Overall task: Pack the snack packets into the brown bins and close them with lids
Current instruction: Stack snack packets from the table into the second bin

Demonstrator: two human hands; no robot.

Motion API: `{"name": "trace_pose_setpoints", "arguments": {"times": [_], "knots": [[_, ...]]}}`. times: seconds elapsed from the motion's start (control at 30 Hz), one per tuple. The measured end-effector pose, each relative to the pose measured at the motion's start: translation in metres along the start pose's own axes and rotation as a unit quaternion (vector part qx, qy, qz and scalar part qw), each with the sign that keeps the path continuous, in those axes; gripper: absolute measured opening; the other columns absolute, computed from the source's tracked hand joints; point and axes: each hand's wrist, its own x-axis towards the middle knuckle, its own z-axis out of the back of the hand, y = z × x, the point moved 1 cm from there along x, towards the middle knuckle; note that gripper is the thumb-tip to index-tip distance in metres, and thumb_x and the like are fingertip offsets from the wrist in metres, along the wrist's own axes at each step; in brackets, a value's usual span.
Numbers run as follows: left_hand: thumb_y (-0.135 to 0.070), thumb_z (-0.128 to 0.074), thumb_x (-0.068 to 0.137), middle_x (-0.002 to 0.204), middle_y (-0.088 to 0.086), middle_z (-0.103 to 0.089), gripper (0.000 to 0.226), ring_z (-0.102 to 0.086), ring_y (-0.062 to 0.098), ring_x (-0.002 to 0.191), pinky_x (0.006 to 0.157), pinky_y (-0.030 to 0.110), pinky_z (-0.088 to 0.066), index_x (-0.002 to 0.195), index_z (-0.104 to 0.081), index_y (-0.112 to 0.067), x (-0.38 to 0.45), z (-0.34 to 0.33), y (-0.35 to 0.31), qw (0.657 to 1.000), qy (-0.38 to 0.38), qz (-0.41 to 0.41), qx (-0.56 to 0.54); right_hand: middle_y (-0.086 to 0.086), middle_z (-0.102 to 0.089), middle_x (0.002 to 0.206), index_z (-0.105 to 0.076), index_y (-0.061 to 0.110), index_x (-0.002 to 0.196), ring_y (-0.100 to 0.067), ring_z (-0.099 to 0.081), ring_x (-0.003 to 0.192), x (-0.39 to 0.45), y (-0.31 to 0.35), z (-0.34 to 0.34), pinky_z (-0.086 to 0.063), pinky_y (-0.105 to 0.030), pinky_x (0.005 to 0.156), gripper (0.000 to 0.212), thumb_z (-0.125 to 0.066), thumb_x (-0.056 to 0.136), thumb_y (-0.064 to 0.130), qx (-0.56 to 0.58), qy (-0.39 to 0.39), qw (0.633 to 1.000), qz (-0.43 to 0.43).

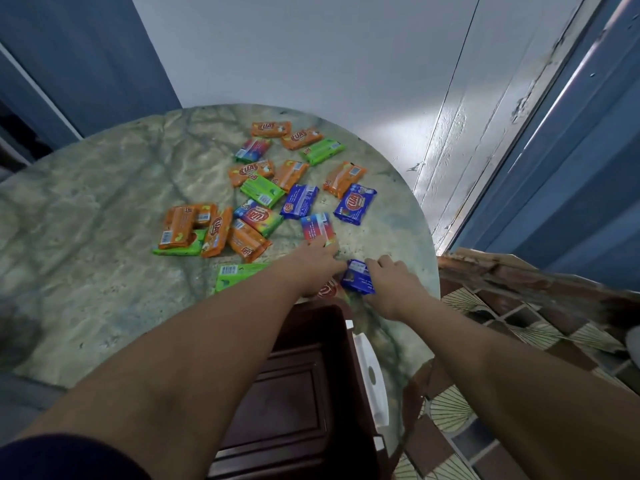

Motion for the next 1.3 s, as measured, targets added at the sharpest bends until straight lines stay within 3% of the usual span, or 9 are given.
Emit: {"name": "trace_pose_setpoints", "arguments": {"times": [0.13,0.27,0.43,0.6,0.73,0.83,1.0,1.17,1.3], "knots": [[-0.038,-0.083,0.079,0.151,0.009,-0.040,0.090,-0.036,0.031,0.137,0.111,0.046,-0.036,0.151,-0.032,-0.023,-0.004,-0.011,0.015,0.997,0.018,0.026,-0.063,-0.013,-0.044,0.133,-0.040,0.016,0.140,-0.033,-0.051,0.116,0.002,0.001,0.002,-0.049,-0.041,0.090,0.069,-0.073,0.087,0.047,0.029,-0.003,1.000,-0.009],[-0.046,-0.088,0.071,0.137,0.011,-0.055,0.088,-0.054,0.028,0.120,0.096,0.039,-0.049,0.136,-0.035,-0.020,-0.015,-0.023,0.026,0.966,-0.011,0.097,-0.240,-0.010,-0.042,0.129,-0.037,0.019,0.137,-0.029,-0.057,0.111,0.000,0.010,0.011,-0.056,-0.040,0.087,0.081,-0.079,0.078,0.056,0.079,-0.026,0.996,-0.023],[-0.061,-0.079,0.068,0.130,0.005,-0.052,0.094,-0.052,0.024,0.113,0.093,0.041,-0.050,0.142,-0.036,-0.024,-0.044,-0.017,0.046,0.944,-0.091,0.171,-0.266,-0.013,-0.051,0.122,-0.036,0.017,0.133,-0.032,-0.059,0.109,0.005,0.034,0.039,-0.056,-0.042,0.087,0.082,-0.078,0.074,0.056,0.130,-0.058,0.990,-0.010],[-0.063,-0.075,0.068,0.106,-0.003,-0.059,0.067,-0.060,0.023,0.095,0.074,0.038,-0.050,0.116,-0.042,-0.030,-0.086,-0.008,0.068,0.910,-0.179,0.239,-0.288,-0.009,-0.058,0.110,-0.036,0.021,0.118,-0.030,-0.061,0.091,0.002,0.073,0.072,-0.056,-0.045,0.078,0.077,-0.070,0.062,0.062,0.169,-0.079,0.982,0.035],[-0.061,-0.076,0.070,0.110,0.003,-0.062,0.069,-0.061,0.028,0.099,0.077,0.040,-0.050,0.119,-0.046,-0.024,-0.125,-0.011,0.072,0.882,-0.244,0.280,-0.291,-0.008,-0.058,0.113,-0.036,0.018,0.131,-0.030,-0.061,0.095,-0.013,0.108,0.085,-0.055,-0.046,0.081,0.092,-0.064,0.060,0.069,0.190,-0.113,0.973,0.071],[-0.057,-0.077,0.070,0.115,0.007,-0.061,0.072,-0.058,0.030,0.104,0.077,0.038,-0.045,0.124,-0.047,-0.020,-0.156,-0.016,0.070,0.867,-0.273,0.300,-0.290,-0.011,-0.058,0.116,-0.037,0.016,0.130,-0.033,-0.061,0.101,-0.031,0.130,0.084,-0.054,-0.048,0.085,0.087,-0.069,0.065,0.063,0.189,-0.142,0.967,0.099],[-0.072,-0.063,0.058,0.113,0.009,-0.061,0.081,-0.059,0.032,0.099,0.071,0.034,-0.038,0.119,-0.045,-0.022,-0.210,-0.033,0.048,0.857,-0.271,0.318,-0.303,-0.010,-0.054,0.124,-0.035,0.016,0.136,-0.033,-0.058,0.110,-0.066,0.152,0.063,-0.051,-0.042,0.083,0.081,-0.074,0.074,0.052,0.170,-0.147,0.965,0.137],[-0.057,-0.076,0.064,0.099,0.000,-0.051,0.063,-0.057,0.028,0.093,0.069,0.035,-0.041,0.101,-0.032,-0.030,-0.244,-0.057,0.006,0.861,-0.245,0.333,-0.297,-0.004,-0.057,0.117,-0.036,0.021,0.135,-0.030,-0.062,0.097,-0.105,0.158,0.035,-0.045,-0.037,0.069,0.075,-0.071,0.074,0.048,0.126,-0.169,0.958,0.192],[-0.058,-0.074,0.066,0.110,0.003,-0.052,0.069,-0.055,0.029,0.102,0.078,0.039,-0.045,0.115,-0.038,-0.026,-0.253,-0.073,-0.025,0.895,-0.174,0.309,-0.271,0.003,-0.058,0.115,-0.036,0.026,0.129,-0.022,-0.063,0.093,-0.119,0.151,0.018,-0.051,-0.038,0.068,0.072,-0.070,0.071,0.050,0.063,-0.099,0.965,0.235]]}}
